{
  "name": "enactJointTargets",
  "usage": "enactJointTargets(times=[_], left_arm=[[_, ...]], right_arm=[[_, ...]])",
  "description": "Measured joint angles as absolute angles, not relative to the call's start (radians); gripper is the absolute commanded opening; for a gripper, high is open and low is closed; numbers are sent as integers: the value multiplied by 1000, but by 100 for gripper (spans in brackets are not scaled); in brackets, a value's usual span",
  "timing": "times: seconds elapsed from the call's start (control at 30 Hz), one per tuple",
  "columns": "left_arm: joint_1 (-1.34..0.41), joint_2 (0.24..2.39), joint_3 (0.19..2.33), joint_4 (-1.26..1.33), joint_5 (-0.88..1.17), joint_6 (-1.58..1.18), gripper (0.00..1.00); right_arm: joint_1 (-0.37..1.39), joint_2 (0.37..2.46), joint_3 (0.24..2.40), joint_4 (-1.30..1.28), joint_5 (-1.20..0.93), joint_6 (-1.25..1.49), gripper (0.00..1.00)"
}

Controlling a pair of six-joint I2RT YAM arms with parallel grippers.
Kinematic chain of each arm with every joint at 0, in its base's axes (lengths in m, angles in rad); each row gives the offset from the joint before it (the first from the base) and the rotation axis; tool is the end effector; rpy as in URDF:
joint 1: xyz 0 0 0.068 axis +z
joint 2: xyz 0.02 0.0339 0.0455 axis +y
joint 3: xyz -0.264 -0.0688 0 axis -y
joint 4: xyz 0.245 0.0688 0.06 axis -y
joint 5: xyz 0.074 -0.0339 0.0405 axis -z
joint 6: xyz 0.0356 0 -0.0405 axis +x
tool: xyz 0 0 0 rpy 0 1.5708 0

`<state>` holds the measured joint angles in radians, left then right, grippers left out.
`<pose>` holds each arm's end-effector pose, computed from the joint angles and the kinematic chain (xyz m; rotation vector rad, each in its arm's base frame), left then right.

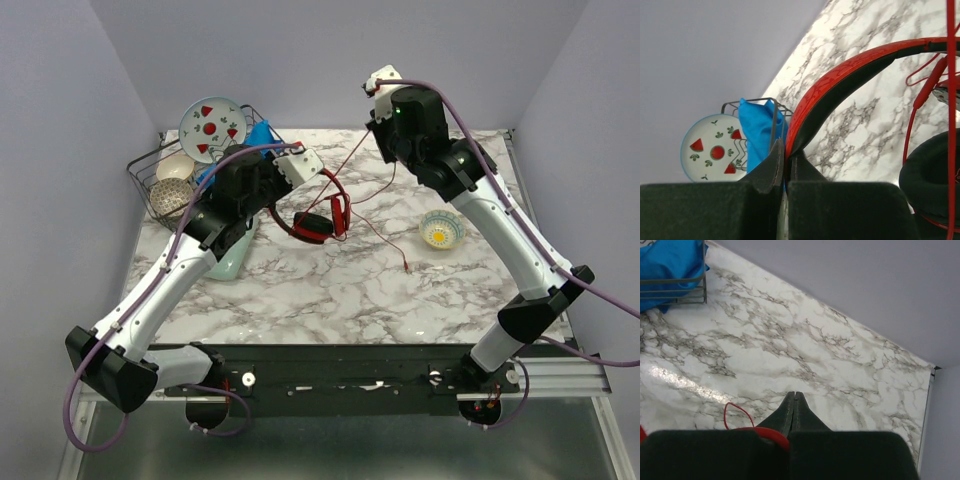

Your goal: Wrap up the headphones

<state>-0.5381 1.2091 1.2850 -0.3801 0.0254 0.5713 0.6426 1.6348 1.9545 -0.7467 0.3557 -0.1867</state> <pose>0.2321 -0.1396 0.4060 1.0023 1.5845 -0.0010 0.2863 0.1988 0.4665 -0.5812 1.8823 -0.0580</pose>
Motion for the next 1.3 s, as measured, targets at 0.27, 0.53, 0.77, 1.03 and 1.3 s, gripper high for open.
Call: enactJointTargets(times=[0.27, 0.53, 0.77, 1.03, 1.3], left_arm=[[-538, 1190, 1366, -512, 116, 467, 0], [-537, 1189, 1482, -632, 238, 348, 0], [-537, 1207, 1796, -675, 270, 159, 0], [-537, 1271, 2023, -682, 269, -4, 0], [-537, 1384, 2229, -710, 232, -84, 0]], right_arm=[[566, 1615, 1786, -682, 257, -179, 1], [550, 1554, 1673, -591, 90, -176, 20], [544, 1536, 1518, -412, -229, -141, 24], [544, 1545, 1367, -52, -456, 57, 32], [544, 1605, 1330, 149, -521, 171, 38]])
